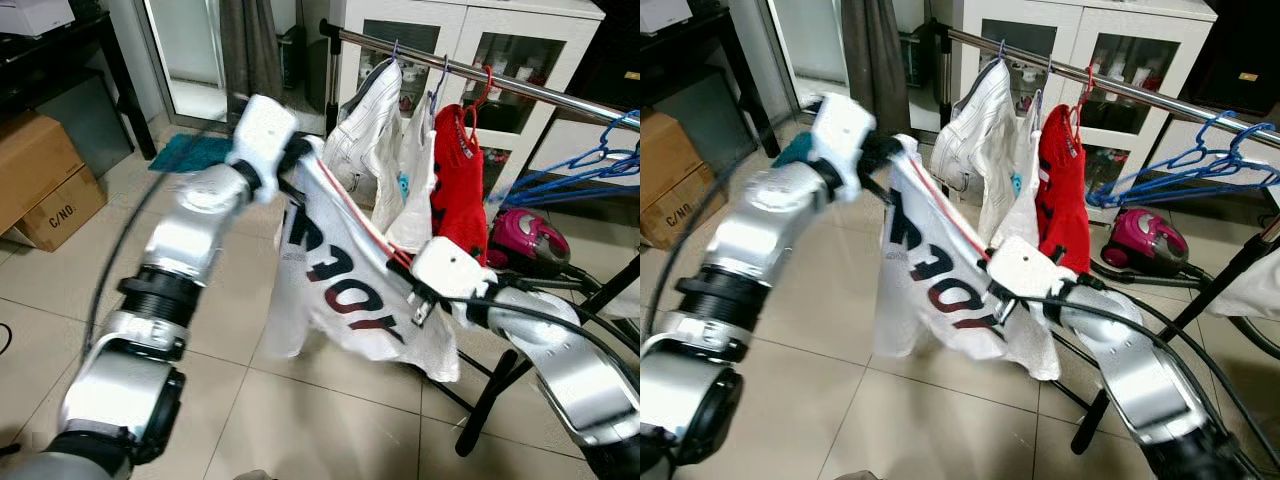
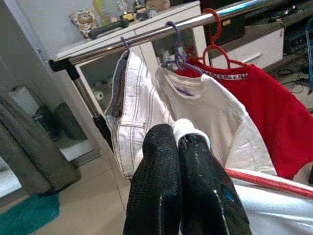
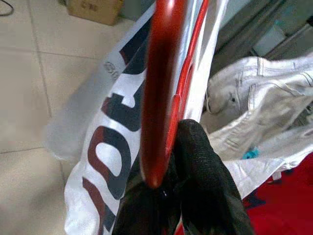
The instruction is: Hang hanger
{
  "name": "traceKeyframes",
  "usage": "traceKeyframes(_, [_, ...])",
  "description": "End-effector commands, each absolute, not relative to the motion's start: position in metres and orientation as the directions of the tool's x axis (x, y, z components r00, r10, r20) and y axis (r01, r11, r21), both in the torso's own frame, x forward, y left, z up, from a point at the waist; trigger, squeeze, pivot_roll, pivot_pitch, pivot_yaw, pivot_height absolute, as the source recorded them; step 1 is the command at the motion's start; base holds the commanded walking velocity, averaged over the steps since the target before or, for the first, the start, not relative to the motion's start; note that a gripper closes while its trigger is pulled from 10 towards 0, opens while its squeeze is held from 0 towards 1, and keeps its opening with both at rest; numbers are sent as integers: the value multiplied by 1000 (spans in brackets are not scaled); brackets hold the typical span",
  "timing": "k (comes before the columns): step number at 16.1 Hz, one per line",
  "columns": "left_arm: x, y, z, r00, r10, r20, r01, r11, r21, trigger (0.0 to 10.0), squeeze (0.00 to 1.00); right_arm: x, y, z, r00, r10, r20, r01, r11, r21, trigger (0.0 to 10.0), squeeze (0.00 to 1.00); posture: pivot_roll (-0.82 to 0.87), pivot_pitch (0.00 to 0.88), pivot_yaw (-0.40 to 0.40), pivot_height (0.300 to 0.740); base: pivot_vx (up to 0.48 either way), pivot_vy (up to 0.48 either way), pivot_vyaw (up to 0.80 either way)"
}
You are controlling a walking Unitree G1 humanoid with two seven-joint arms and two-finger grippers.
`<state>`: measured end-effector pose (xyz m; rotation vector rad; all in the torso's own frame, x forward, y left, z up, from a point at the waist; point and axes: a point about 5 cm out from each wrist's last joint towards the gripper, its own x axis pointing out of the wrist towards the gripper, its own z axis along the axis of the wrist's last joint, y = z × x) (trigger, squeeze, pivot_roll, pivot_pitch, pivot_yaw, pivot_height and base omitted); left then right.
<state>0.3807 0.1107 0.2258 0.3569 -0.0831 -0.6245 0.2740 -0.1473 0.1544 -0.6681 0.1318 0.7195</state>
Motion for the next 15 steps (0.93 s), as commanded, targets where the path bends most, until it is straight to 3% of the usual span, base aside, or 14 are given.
traceKeyframes(1, [379, 102, 243, 793, -609, 23, 542, 722, 430, 0, 0, 277, -148, 151, 757, 544, -362, -649, 561, -514, 0, 0, 3, 0, 28, 740, 0, 0, 0])
traceKeyframes(5, [382, 110, 246, 831, -552, 73, 488, 785, 381, 0, 0, 282, -156, 149, 806, 493, -327, -592, 669, -450, 0, 0, -2, 0, 28, 740, 0, 0, 0])
traceKeyframes(8, [381, 126, 255, 845, -521, 117, 449, 811, 375, 0, 0, 268, -168, 127, 730, 469, -497, -683, 532, -501, 0, 0, 1, 0, 23, 740, 0, 0, 0])
traceKeyframes(11, [375, 120, 258, 814, -565, 131, 478, 781, 401, 0, 0, 260, -169, 113, 657, 433, -617, -753, 422, -505, 0, 0, 7, 0, 15, 740, 0, 0, 0])
traceKeyframes(15, [371, 111, 260, 797, -583, 158, 488, 776, 398, 0, 0, 259, -176, 105, 643, 380, -664, -762, 407, -505, 0, 0, 5, 0, 13, 740, 0, 0, 0])
